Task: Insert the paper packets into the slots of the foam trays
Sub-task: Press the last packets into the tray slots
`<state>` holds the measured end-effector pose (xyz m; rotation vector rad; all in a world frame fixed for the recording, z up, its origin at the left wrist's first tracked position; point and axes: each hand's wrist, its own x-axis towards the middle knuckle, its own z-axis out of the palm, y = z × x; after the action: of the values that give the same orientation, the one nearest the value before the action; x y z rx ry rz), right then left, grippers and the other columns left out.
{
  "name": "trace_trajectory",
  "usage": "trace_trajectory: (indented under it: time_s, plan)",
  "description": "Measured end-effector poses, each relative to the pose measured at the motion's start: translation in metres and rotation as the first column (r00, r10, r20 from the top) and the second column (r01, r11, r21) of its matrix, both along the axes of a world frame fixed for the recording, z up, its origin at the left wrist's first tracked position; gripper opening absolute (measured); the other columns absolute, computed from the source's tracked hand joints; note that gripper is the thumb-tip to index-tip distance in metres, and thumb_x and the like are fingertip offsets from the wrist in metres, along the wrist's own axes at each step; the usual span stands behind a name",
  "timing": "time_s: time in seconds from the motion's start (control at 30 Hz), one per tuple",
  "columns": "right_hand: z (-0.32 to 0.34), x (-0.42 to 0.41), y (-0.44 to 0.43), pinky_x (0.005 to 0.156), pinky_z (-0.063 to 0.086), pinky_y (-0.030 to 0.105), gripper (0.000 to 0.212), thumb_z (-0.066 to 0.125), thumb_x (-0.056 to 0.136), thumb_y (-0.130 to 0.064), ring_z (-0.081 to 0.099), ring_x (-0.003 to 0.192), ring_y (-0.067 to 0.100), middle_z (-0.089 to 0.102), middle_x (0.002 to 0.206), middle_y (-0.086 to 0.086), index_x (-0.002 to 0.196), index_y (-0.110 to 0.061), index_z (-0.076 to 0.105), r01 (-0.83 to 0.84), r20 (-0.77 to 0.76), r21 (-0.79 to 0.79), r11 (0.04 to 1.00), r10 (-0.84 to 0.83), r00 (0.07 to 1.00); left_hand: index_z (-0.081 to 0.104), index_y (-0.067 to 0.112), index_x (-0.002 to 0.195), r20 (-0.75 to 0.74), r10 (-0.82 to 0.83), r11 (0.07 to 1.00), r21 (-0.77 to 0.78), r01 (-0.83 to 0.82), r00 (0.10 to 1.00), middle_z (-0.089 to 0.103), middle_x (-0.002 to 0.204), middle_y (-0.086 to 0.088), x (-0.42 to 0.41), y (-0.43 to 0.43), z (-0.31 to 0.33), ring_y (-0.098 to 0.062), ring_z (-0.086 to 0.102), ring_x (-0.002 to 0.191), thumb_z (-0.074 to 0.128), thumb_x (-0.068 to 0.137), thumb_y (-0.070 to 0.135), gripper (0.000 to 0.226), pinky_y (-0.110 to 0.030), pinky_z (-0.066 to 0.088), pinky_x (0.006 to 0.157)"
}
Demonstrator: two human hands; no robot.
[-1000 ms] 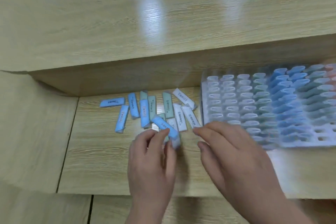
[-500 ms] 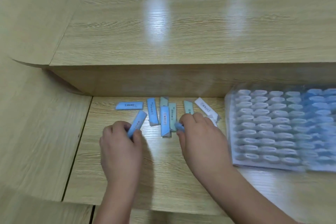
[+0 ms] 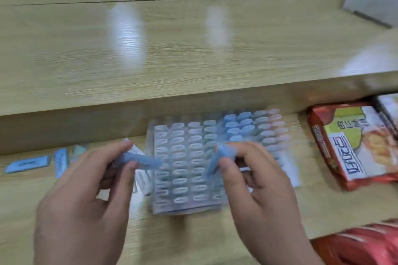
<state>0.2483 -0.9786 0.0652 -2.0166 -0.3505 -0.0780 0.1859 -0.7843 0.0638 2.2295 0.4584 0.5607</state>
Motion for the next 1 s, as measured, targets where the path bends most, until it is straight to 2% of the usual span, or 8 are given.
trace_trajectory:
  time_s: [0.1,0.2,0.27,0.4,0.53,0.77,0.9,1.0]
  plan:
    - [-0.005,0.022,-0.058,0.064,0.053,0.016,0.018,0.057,0.090,-0.036,0.067,0.086,0.005,0.065,0.102,-0.018,0.105,-0.046,0.057,0.087,0.016,-0.006,0.996,-0.087,0.996,0.063,0.040,0.117,0.057,-0.108,0.989,0.110,0.101,0.993,0.066,0.101,0.012,0.022,-0.042,0.012,-0.006,0.066,0.081,0.060,0.091,0.021,0.033,-0.024,0.052,0.075]
    - [-0.008,0.047,-0.094,0.058,0.045,0.005,0.030,0.062,0.087,-0.025,0.066,0.084,-0.002,0.063,0.103,-0.026,0.103,-0.048,0.054,0.128,0.040,-0.051,0.990,-0.126,0.991,0.068,0.035,0.114,0.090,-0.170,0.983,0.081,0.163,0.981,0.063,0.101,0.014,0.041,-0.082,0.015,0.000,0.061,0.090,0.061,0.089,0.018,0.031,-0.006,0.041,0.075]
    - [-0.012,0.063,-0.103,0.059,0.044,0.003,0.024,0.063,0.087,-0.025,0.065,0.083,-0.006,0.064,0.104,-0.030,0.100,-0.045,0.055,0.103,0.056,-0.095,0.990,-0.098,0.994,0.071,0.032,0.115,0.097,-0.189,0.980,0.083,0.182,0.977,0.060,0.098,0.015,0.052,-0.102,0.013,-0.001,0.059,0.087,0.062,0.090,0.018,0.030,-0.006,0.040,0.074]
    - [-0.025,0.082,-0.101,0.061,0.053,0.031,0.013,0.061,0.088,-0.038,0.063,0.072,0.005,0.064,0.098,-0.023,0.101,-0.041,0.058,0.041,0.064,-0.134,0.990,-0.033,0.997,0.070,0.026,0.119,0.074,-0.208,0.975,0.098,0.200,0.975,0.059,0.098,0.019,0.073,-0.128,0.006,0.001,0.059,0.086,0.062,0.091,0.019,0.030,-0.012,0.045,0.073]
    - [-0.039,0.094,-0.095,0.069,0.054,0.040,0.011,0.066,0.088,-0.030,0.062,0.081,0.009,0.064,0.086,-0.019,0.098,-0.030,0.068,-0.034,0.069,-0.122,0.992,0.042,0.997,0.065,0.032,0.105,0.047,-0.206,0.976,0.087,0.202,0.977,0.059,0.096,0.022,0.084,-0.140,-0.010,0.003,0.061,0.086,0.064,0.090,0.025,0.016,-0.019,0.050,0.070]
    - [-0.051,0.107,-0.096,0.072,0.048,0.028,0.008,0.073,0.086,-0.030,0.055,0.083,0.006,0.060,0.086,-0.026,0.093,-0.033,0.072,-0.042,0.138,-0.265,0.963,0.081,0.987,0.072,0.018,0.097,-0.006,-0.196,0.966,0.172,0.194,0.981,0.067,0.089,0.013,0.093,-0.147,-0.036,0.005,0.054,0.078,0.074,0.088,0.012,0.011,-0.007,0.042,0.071]
    - [-0.052,0.108,-0.096,0.075,0.050,0.030,0.009,0.074,0.085,-0.027,0.061,0.088,0.012,0.069,0.093,-0.018,0.094,-0.029,0.075,-0.070,0.164,-0.280,0.957,0.119,0.979,0.074,0.017,0.095,-0.033,-0.217,0.938,0.269,0.218,0.976,0.070,0.091,0.010,0.095,-0.146,-0.044,-0.006,0.062,0.081,0.070,0.091,0.015,0.006,-0.021,0.050,0.070]
    - [-0.051,0.107,-0.096,0.073,0.050,0.026,0.010,0.075,0.086,-0.027,0.062,0.086,0.011,0.070,0.092,-0.018,0.095,-0.031,0.076,-0.091,0.188,-0.352,0.932,0.165,0.968,0.070,0.019,0.089,-0.081,-0.230,0.890,0.386,0.243,0.970,0.067,0.085,0.010,0.095,-0.148,-0.046,-0.015,0.058,0.073,0.066,0.089,0.020,0.004,-0.032,0.048,0.059]
